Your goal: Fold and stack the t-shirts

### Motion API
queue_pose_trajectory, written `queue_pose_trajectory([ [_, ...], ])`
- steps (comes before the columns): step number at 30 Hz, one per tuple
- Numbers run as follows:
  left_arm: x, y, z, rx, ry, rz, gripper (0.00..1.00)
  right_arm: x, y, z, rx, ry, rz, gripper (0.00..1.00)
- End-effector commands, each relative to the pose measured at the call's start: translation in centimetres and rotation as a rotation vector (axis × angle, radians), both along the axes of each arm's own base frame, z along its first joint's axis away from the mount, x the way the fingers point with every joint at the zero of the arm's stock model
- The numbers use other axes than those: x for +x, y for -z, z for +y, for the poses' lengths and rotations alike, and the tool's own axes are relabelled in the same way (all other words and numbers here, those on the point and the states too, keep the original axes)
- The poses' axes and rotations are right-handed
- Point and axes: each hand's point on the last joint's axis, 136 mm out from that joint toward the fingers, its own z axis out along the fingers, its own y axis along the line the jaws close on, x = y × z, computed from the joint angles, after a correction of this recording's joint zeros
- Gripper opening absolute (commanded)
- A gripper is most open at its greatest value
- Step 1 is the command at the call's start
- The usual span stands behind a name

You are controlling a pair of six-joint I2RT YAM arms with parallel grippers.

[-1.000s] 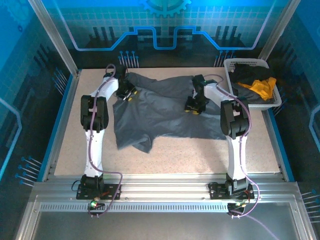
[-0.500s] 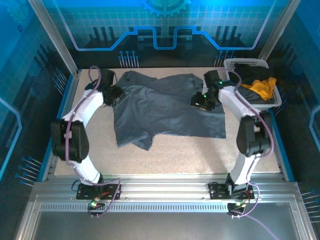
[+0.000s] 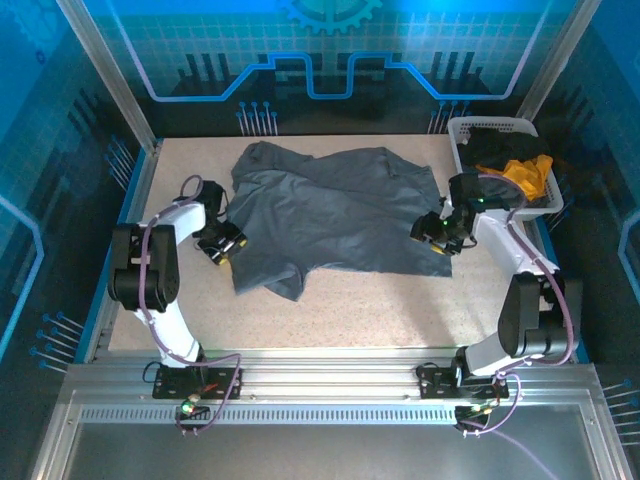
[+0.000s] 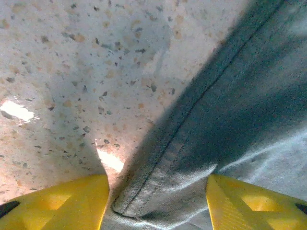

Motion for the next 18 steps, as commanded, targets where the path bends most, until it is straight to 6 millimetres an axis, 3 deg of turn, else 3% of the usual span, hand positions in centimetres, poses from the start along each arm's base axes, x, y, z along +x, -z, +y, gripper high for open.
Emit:
queue_pose_trajectory([
  [1,-0.5,1.7,-1.0,-0.049,0.021,0.032,0.52,-0.8,-0.3,-0.8,0.014,0.033,-0.005,0.57],
  [3,0.0,1.8,-1.7,-0.08,0.017,0.003,0.42,-1.4,0.2,-1.7,0.009,0.081,0.013,0.57],
  [6,1.1,0.9,-2.4,-0.09,0.01,-0.049,0.13,-2.7,1.3,-3.9,-0.005,0.21,0.05,0.57],
  [8,1.8,-0.2,-2.2,-0.08,-0.007,-0.086,0.0,-3.4,2.2,-5.0,0.015,0.295,0.063,0.56],
  [14,2.9,-3.7,-0.1,0.002,-0.078,-0.149,0.0,-3.9,5.1,-7.7,0.039,0.464,0.099,0.55],
  [18,3.6,-4.2,-0.5,-0.036,-0.087,-0.16,0.0,-3.4,6.6,-7.4,0.064,0.48,0.147,0.54],
])
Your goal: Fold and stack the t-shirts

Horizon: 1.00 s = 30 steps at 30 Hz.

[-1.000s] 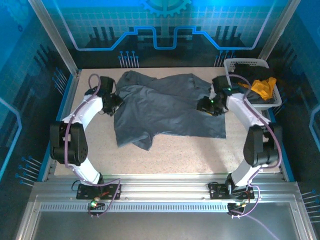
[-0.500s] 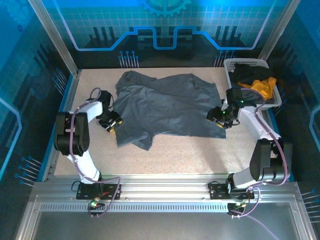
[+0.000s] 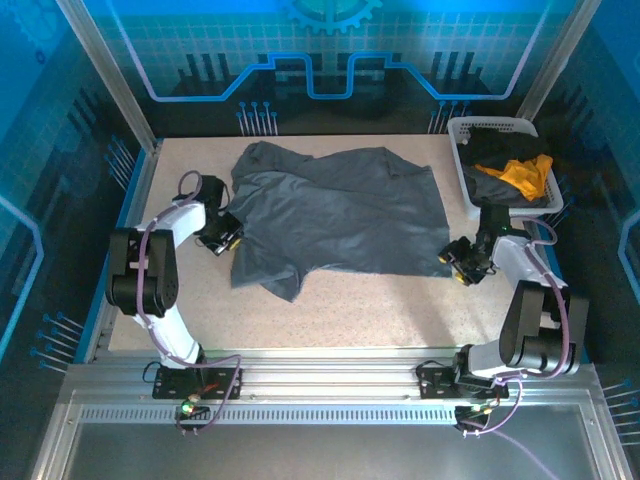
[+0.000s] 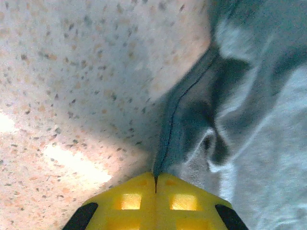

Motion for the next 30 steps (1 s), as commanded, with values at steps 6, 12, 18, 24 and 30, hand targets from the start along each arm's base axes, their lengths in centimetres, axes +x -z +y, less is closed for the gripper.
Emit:
queue_pose_trajectory([
  [6,1.5,-2.3,-0.3,-0.041,-0.027,-0.072,0.0,0.2,2.6,0.1,-0.021,0.044,0.126,0.51],
  [12,1.7,-2.8,-0.7,-0.067,-0.028,-0.084,0.0,1.8,4.0,-0.2,-0.053,0.031,0.137,0.5],
  [18,2.2,-4.3,-0.9,-0.082,-0.039,-0.123,0.0,2.9,4.9,1.3,-0.047,0.001,0.158,0.23],
  [24,4.0,-8.4,-1.4,-0.125,-0.068,-0.231,0.0,6.7,-1.4,3.0,-0.148,-0.084,-0.023,0.0],
  [30,7.7,-18.5,-1.4,-0.158,-0.089,-0.49,0.0,13.8,-14.3,5.6,-0.172,-0.178,-0.37,0.0],
])
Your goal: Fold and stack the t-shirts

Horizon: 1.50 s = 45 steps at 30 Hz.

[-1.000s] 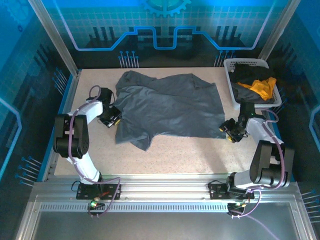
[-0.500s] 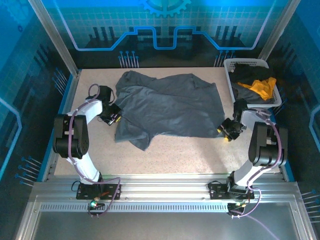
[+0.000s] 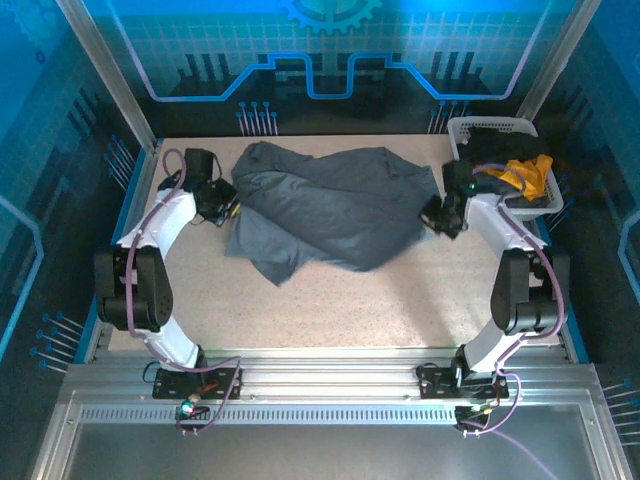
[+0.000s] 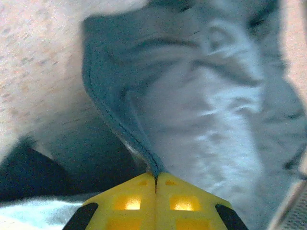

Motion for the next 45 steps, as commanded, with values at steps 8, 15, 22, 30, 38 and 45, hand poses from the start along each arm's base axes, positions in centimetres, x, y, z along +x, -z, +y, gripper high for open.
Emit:
queue_pose_trajectory([
  [8,2.4,-24.8,2.0,-0.038,-0.093,-0.592,0.0,6.8,-27.0,0.5,-0.022,-0.117,-0.706,0.0],
  [15,-4.6,-36.4,4.5,-0.029,-0.195,-0.917,0.0,0.3,-38.7,-0.8,-0.016,-0.119,-1.033,0.0],
  [22,-8.7,-44.3,5.1,0.025,-0.226,-1.086,0.0,-2.7,-42.2,-1.6,0.026,-0.092,-1.089,0.0],
  [30,0.2,-39.9,5.4,-0.091,-0.177,-0.937,0.0,4.3,-39.7,0.5,0.146,-0.185,-1.024,0.0],
  [38,7.8,-37.2,6.8,-0.244,-0.13,-0.87,0.0,10.3,-38.9,1.9,0.203,-0.246,-0.971,0.0],
  [45,7.9,-43.6,7.7,-0.286,-0.11,-1.022,0.0,11.0,-42.9,1.3,0.232,-0.229,-1.07,0.0],
])
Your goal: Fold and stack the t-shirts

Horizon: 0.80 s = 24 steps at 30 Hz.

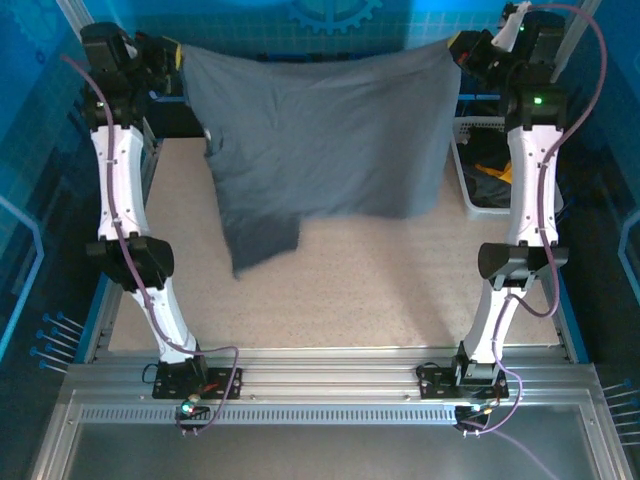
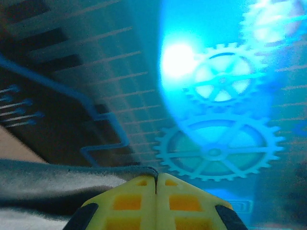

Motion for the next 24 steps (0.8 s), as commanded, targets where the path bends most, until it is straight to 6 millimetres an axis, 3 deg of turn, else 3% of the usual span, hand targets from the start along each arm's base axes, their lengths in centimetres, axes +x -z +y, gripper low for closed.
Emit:
queue_pose_trajectory([
  [1,-5.3,-10.6,-0.4,-0.001,0.016,-0.265,0.0,-2.4,-4.7,-0.4,0.039,-0.01,-0.108,0.0],
  [4,-8.5,-12.9,-0.4,0.008,-0.008,-0.301,0.0,-3.8,-5.7,-1.6,0.042,0.011,-0.116,0.0],
  [7,-11.6,-11.3,-1.2,0.024,-0.012,-0.207,0.0,-5.5,-4.5,-2.6,0.011,0.037,-0.056,0.0],
  [10,-14.6,-4.6,-1.6,-0.036,-0.05,-0.006,0.0,-7.3,-0.7,-3.5,-0.034,0.093,0.052,0.0],
  [12,-16.8,1.9,-1.3,-0.099,-0.122,0.144,0.0,-8.8,3.1,-4.5,-0.057,0.162,0.127,0.0],
  [14,-19.3,10.0,-1.2,-0.149,-0.189,0.337,0.0,-10.6,9.0,-6.0,-0.063,0.264,0.249,0.0],
  [16,-20.4,16.3,-2.1,-0.167,-0.171,0.473,0.04,-11.8,15.1,-6.1,-0.072,0.287,0.362,0.0],
  [17,-20.6,19.3,-2.6,-0.154,-0.151,0.531,0.15,-12.4,18.4,-6.0,-0.096,0.298,0.435,0.06],
  [20,-20.4,26.6,-3.5,-0.083,-0.077,0.668,0.49,-13.7,28.0,-5.1,-0.136,0.276,0.657,0.38],
  [21,-20.6,28.5,-3.6,-0.032,-0.056,0.73,0.56,-14.1,30.0,-4.9,-0.157,0.273,0.712,0.44],
  [24,-20.2,34.0,-4.7,0.07,0.072,0.86,0.58,-14.4,34.6,-3.7,-0.257,0.214,0.816,0.52],
])
